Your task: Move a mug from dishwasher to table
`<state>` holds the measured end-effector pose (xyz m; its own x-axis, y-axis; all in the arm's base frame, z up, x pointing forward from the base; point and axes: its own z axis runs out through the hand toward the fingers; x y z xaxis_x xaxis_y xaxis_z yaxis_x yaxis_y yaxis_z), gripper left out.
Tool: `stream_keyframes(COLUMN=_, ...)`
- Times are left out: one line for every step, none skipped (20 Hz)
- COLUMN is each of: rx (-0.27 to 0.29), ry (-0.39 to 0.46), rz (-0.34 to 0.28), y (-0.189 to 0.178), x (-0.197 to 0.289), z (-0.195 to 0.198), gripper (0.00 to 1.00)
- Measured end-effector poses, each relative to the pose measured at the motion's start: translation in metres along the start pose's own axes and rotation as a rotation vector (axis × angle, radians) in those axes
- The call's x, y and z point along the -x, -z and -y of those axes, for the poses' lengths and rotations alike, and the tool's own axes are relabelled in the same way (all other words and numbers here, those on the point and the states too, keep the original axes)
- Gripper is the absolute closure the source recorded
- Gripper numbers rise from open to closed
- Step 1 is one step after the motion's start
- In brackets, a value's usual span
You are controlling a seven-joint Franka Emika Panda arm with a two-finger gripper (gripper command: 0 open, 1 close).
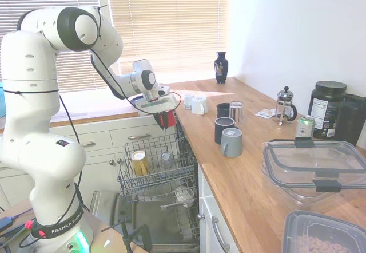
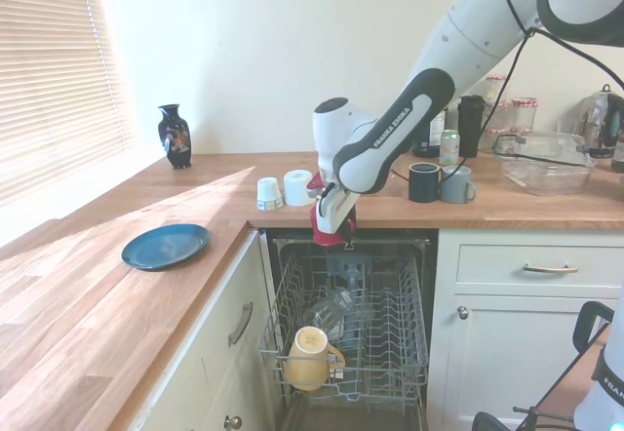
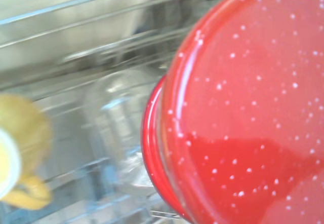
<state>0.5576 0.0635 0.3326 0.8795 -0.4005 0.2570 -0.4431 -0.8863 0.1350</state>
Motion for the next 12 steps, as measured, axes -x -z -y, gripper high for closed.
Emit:
stream_keyframes(rx=-0.001, ry=-0.022, rz=0.002, y=0.003, x=-0.007, z=-0.011, gripper=1.0)
stream_keyframes(rx=-0.001, ry=-0.041, rz=0.005, y=0.004, x=-0.014, z=-0.02, gripper=1.0)
stream_keyframes(rx=-0.001, ry=-0.057, rz=0.007, y=0.005, x=-0.02, z=-0.028, gripper=1.0)
stream_keyframes(rx=-0.003, ry=-0.075, rz=0.012, y=0.004, x=-0.025, z=-0.036, gripper=1.0)
stream_keyframes(rx=-0.006, ry=-0.089, rz=0.018, y=0.004, x=-0.03, z=-0.042, gripper=1.0)
stream_keyframes(rx=-0.007, ry=-0.101, rz=0.024, y=0.004, x=-0.035, z=-0.049, gripper=1.0)
stream_keyframes(rx=-0.005, ry=-0.113, rz=0.03, y=0.004, x=-0.039, z=-0.054, gripper=1.0)
stream_keyframes(rx=-0.003, ry=-0.123, rz=0.035, y=0.005, x=-0.043, z=-0.058, gripper=1.0)
stream_keyframes(rx=-0.001, ry=-0.133, rz=0.039, y=0.004, x=-0.047, z=-0.06, gripper=1.0)
stream_keyframes(rx=0.0, ry=-0.142, rz=0.045, y=0.003, x=-0.051, z=-0.061, gripper=1.0)
stream_keyframes(rx=0.004, ry=-0.147, rz=0.051, y=0.001, x=-0.054, z=-0.061, gripper=1.0)
stream_keyframes(rx=0.008, ry=-0.15, rz=0.058, y=-0.001, x=-0.057, z=-0.06, gripper=1.0)
